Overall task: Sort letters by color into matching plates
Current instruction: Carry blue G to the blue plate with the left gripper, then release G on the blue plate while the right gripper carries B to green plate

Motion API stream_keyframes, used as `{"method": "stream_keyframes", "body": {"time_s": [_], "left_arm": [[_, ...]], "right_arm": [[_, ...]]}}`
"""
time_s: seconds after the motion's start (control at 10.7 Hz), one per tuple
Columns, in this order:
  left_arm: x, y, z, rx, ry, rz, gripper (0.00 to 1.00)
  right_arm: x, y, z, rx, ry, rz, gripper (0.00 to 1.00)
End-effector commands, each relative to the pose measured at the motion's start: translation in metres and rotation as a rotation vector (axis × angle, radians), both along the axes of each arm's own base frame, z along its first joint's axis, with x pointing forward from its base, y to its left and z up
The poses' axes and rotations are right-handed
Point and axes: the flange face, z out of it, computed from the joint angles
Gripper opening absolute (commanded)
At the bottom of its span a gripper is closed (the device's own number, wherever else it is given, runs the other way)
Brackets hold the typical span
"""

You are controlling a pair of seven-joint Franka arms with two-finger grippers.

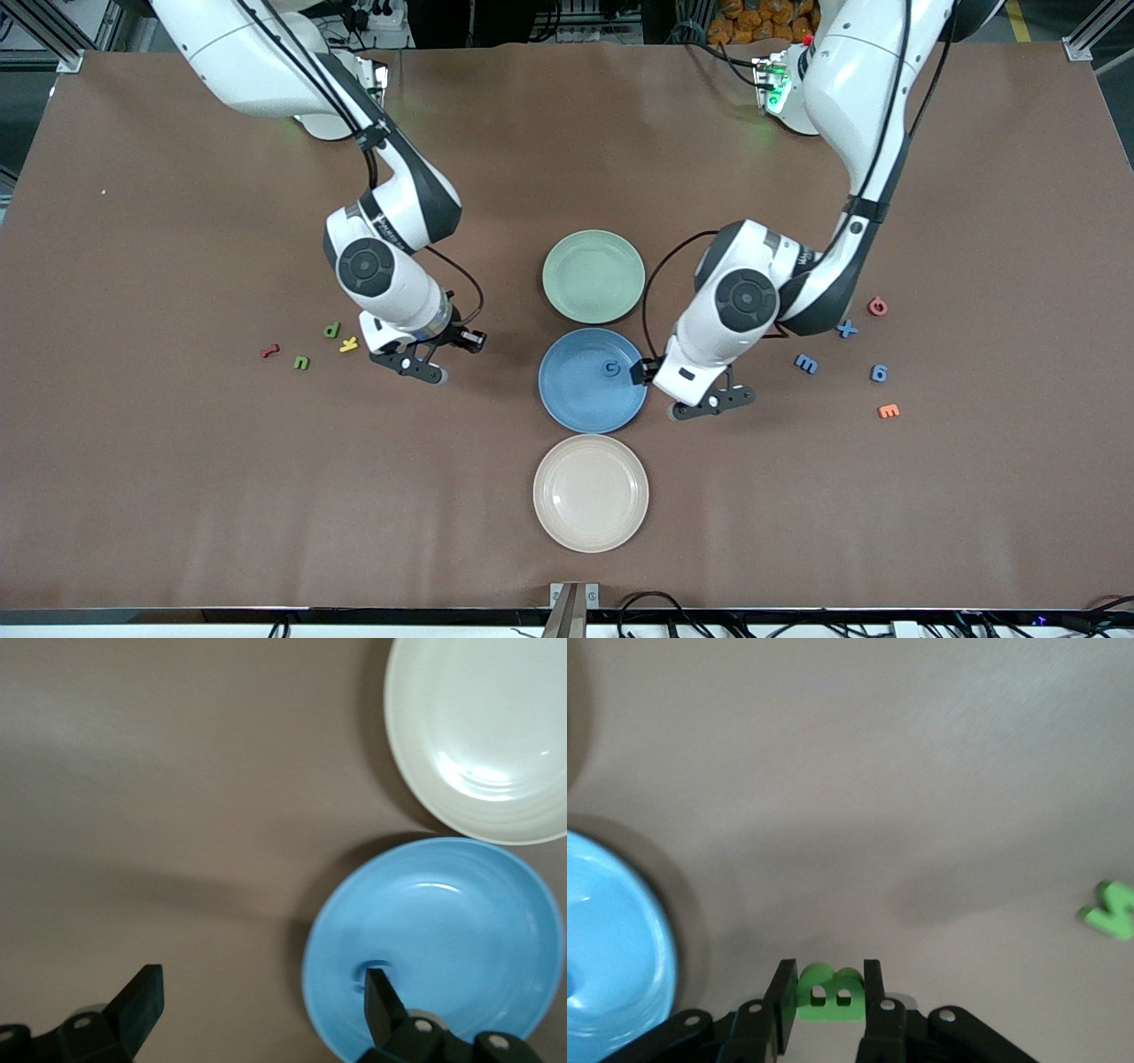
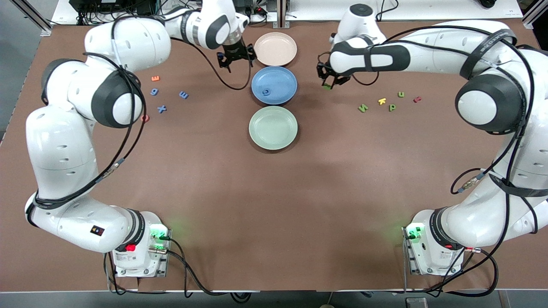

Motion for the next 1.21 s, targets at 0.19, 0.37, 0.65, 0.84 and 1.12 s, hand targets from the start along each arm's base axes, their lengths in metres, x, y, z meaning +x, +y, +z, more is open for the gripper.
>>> {"method": "stream_keyframes", "body": {"time_s": [0.19,0.37,0.65,0.84,1.12], "left_arm": [[0.003,0.073,0.008,0.083,0.062,-0.167,1.00],[-0.001,0.104,0.005,0.117,0.076,-0.205,1.00],[-0.009,0.150,-0.007,0.147,0.110,-0.234,1.00],[-0.015,0.179,-0.013,0.172,0.103,-0.223,1.00],[-0.039,0.213,-0.018,0.164,0.071,-0.238,1.00]], "right_arm": [[-0.031,0.091,-0.010,-0.005,0.015,-0.121,0.00],[-0.044,0.112,-0.013,-0.008,0.024,-0.154,0.00],[-0.068,0.156,-0.016,0.000,0.030,-0.197,0.00],[-0.079,0.172,-0.021,-0.005,0.037,-0.227,0.02],[-0.094,0.180,-0.024,-0.051,0.045,-0.264,0.16]]}}
